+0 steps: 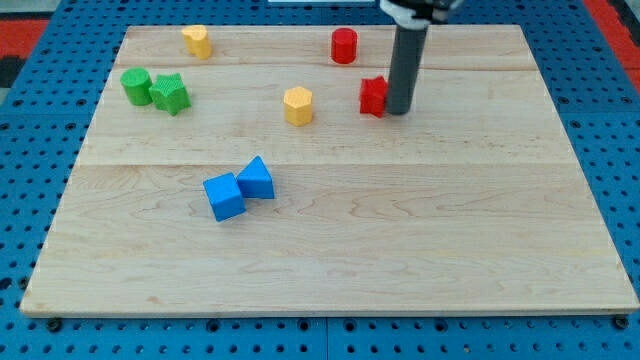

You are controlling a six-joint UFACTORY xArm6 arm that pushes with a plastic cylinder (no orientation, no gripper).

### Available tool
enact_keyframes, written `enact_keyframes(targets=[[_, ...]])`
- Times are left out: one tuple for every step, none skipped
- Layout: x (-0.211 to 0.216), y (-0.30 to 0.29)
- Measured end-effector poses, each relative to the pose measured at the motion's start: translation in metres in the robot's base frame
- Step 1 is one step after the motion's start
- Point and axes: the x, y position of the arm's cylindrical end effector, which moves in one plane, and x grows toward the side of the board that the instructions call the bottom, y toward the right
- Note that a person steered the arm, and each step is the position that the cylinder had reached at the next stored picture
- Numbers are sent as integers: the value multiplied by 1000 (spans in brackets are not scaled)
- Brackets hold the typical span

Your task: Push the red star parallel to the red circle

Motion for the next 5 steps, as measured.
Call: enact_keyframes(targets=[[33,8],[57,-21],[8,-52],[-26,17],[-77,31]])
